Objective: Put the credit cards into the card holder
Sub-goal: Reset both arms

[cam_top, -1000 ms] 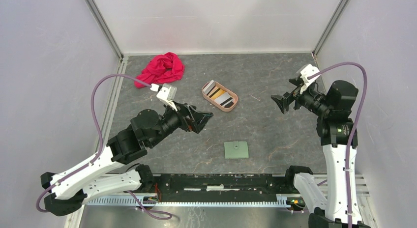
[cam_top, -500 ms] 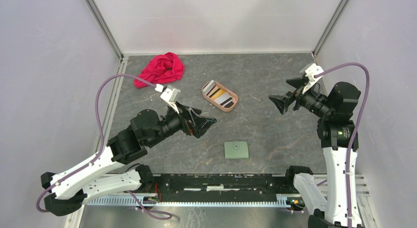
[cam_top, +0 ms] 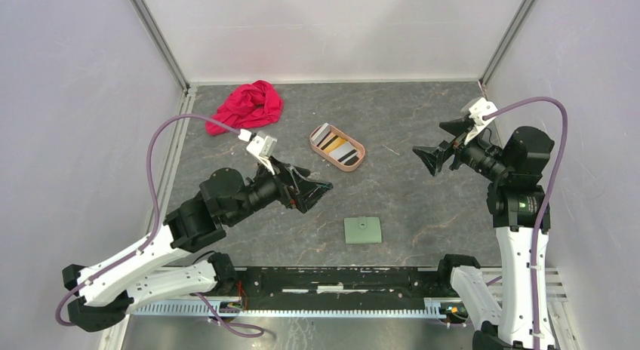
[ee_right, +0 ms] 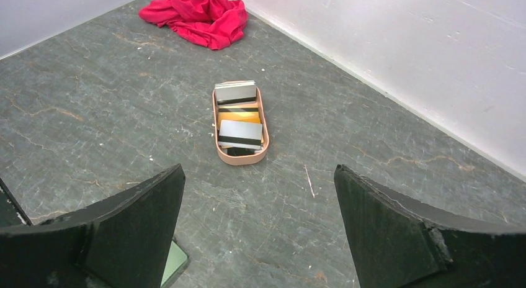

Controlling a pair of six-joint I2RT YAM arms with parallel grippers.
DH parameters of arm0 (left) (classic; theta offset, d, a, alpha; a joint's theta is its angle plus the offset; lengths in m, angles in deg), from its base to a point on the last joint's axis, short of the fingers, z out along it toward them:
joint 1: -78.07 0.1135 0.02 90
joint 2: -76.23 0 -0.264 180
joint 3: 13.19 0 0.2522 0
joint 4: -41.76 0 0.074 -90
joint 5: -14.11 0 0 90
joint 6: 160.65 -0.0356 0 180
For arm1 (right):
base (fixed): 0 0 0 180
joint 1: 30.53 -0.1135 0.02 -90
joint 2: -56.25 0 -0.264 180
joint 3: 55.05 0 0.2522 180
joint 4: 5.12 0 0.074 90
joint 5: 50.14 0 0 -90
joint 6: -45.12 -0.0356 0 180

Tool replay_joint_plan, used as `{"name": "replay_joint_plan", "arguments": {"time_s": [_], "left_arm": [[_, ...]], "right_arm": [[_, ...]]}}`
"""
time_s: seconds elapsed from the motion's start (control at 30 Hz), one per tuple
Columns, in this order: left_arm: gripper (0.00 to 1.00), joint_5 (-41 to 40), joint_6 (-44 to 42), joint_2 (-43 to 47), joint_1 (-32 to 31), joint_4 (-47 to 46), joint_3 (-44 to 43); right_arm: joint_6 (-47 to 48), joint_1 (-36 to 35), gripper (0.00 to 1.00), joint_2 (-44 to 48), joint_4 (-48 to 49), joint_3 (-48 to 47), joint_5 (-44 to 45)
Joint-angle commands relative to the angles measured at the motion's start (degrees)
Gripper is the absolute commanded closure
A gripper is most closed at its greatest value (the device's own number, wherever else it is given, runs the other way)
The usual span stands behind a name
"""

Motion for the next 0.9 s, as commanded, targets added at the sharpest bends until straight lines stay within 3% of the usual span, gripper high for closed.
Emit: {"name": "replay_joint_plan", "arguments": {"time_s": [0.0,0.87], "left_arm": [[0.00,-0.04,1.70,1.87,0.14,-1.23,0.07],[0.00,-0.13,5.04,6.70,0.18,-5.66,8.29]], "right_arm": [[-1.08,0.20,0.02,0.36,1.27,-1.16,-1.26],[-3.00,1.43,0.02,2.18,3.72,2.83,-4.56]]}}
